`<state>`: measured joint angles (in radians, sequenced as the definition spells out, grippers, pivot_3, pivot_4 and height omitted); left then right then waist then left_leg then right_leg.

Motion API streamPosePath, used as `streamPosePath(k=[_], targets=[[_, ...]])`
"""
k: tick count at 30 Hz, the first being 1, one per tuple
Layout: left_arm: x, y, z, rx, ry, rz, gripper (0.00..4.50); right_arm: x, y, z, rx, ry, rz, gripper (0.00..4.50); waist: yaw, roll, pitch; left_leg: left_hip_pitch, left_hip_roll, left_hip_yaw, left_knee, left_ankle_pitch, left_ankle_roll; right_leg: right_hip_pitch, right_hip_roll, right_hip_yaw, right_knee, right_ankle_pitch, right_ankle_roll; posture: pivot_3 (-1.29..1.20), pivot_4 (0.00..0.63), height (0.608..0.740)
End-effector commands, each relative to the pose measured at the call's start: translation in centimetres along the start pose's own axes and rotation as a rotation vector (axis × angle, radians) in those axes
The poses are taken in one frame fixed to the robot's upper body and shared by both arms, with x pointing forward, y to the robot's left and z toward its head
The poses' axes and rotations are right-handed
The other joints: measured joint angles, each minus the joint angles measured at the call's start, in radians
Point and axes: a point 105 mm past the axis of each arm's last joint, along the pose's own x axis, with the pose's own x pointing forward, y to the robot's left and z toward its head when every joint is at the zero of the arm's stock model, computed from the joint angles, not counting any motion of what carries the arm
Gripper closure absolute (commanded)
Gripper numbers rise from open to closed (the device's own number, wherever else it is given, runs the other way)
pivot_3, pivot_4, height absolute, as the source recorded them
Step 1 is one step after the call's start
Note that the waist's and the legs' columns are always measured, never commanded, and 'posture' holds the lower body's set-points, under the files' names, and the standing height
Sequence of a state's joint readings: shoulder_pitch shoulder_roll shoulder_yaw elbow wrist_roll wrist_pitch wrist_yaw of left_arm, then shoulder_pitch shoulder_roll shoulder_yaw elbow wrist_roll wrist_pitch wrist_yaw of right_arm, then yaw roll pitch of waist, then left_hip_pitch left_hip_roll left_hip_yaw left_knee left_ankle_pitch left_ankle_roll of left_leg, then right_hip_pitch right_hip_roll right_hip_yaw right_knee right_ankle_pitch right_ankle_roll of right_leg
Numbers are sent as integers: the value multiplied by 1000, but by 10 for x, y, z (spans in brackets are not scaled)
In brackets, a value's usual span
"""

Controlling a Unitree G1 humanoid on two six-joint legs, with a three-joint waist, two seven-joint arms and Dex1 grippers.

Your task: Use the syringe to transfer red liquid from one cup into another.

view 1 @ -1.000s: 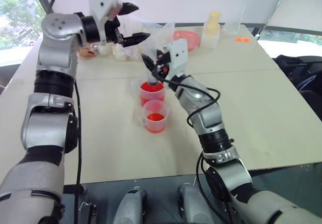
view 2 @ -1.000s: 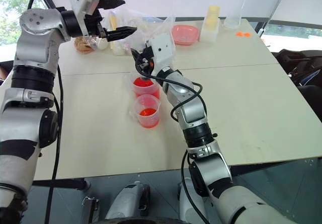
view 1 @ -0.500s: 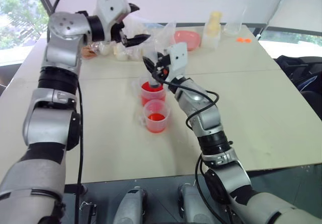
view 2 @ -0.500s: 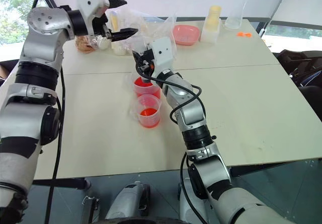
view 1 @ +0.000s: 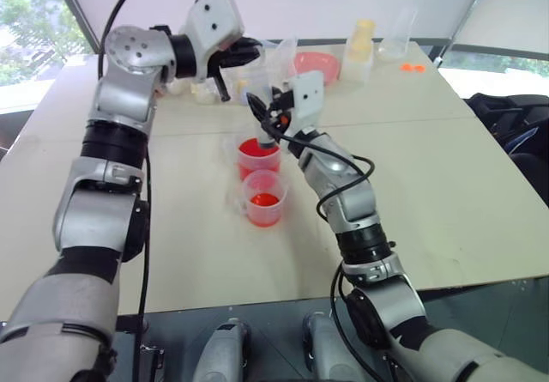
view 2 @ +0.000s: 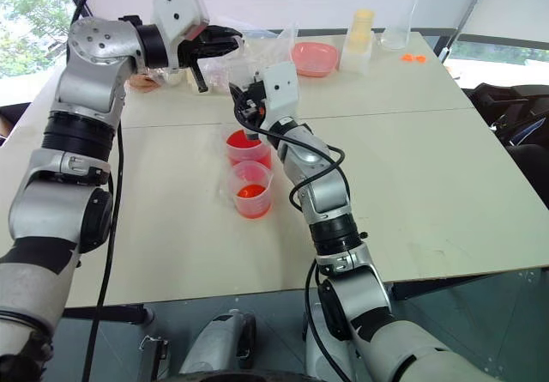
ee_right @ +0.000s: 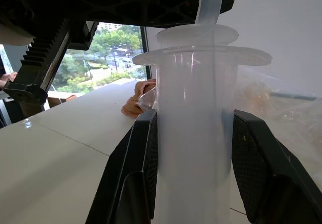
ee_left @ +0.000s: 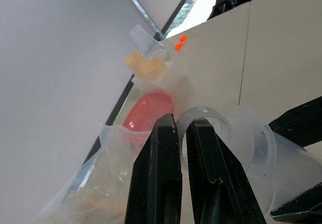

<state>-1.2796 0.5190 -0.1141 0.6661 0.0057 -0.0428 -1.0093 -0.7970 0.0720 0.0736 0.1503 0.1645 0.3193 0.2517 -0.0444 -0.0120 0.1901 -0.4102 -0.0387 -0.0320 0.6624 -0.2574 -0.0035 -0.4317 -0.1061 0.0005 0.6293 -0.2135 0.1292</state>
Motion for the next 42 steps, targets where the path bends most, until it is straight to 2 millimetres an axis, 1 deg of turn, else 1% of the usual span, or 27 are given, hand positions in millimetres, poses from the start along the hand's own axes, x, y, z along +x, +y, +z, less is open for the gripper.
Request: streamPosePath(k=[1,6,8,10,13,17,19,23,28,31,35,36,38,39,41,42], targets=[[-7,3,6,22,-5,-2,4467,3,22,25,58,-103,71,3030,0,0,0,0,0,0,0,0,0,0,0,0,0,0,0,0,150,740],[-9,10,11,18,-34,58,4467,4,25,16,83,-86,64,3030,2,0,0,0,0,0,0,0,0,0,0,0,0,0,0,0,150,740],[-9,17,15,38,-39,90,4467,3,26,4,161,-51,55,3030,2,0,0,0,0,0,0,0,0,0,0,0,0,0,0,0,150,740],[-9,23,20,48,-46,114,4467,3,28,-5,177,-31,52,3030,2,0,0,0,0,0,0,0,0,0,0,0,0,0,0,0,150,740],[-9,33,27,62,-57,162,4467,2,30,-14,172,-18,55,3030,1,0,0,0,0,0,0,0,0,0,0,0,0,0,0,0,150,740],[-11,45,33,67,-68,229,4467,0,31,-20,157,-9,58,3030,0,0,0,0,0,0,0,0,0,0,0,0,0,0,0,0,150,740],[-13,55,37,69,-78,283,4467,-1,32,-22,149,-9,62,3030,1,0,0,0,0,0,0,0,0,0,0,0,0,0,0,0,150,740],[-15,66,43,75,-89,343,4467,-1,33,-24,141,-9,62,3030,0,0,0,0,0,0,0,0,0,0,0,0,0,0,0,0,150,740],[-15,65,44,84,-89,334,4467,-1,32,-26,134,-8,58,3030,0,0,0,0,0,0,0,0,0,0,0,0,0,0,0,0,150,740],[-14,59,42,82,-87,294,4467,-1,31,-26,130,-10,55,3030,0,0,0,0,0,0,0,0,0,0,0,0,0,0,0,0,150,740],[-12,47,36,78,-79,222,3087,-1,30,-25,111,-16,52,3030,-1,0,0,0,0,0,0,0,0,0,0,0,0,0,0,0,150,740],[-12,40,34,77,-74,178,2523,-1,29,-23,100,-23,52,3030,-1,0,0,0,0,0,0,0,0,0,0,0,0,0,0,0,150,740],[-14,31,32,84,-71,115,1552,-1,26,-18,80,-39,50,3030,-2,0,0,0,0,0,0,0,0,0,1,0,0,0,0,0,150,740],[-16,28,31,80,-72,99,998,0,25,-16,71,-47,48,3030,-1,0,0,0,0,0,0,0,0,0,1,0,0,0,0,0,150,740],[-20,24,33,66,-91,69,49,0,23,-12,56,-61,46,3030,-1,0,0,0,0,0,0,0,0,0,1,0,0,0,0,0,150,740],[-25,22,36,44,-113,47,49,0,20,-6,51,-78,46,3030,-1,0,0,0,0,0,0,0,0,0,1,0,0,0,0,0,150,740]])
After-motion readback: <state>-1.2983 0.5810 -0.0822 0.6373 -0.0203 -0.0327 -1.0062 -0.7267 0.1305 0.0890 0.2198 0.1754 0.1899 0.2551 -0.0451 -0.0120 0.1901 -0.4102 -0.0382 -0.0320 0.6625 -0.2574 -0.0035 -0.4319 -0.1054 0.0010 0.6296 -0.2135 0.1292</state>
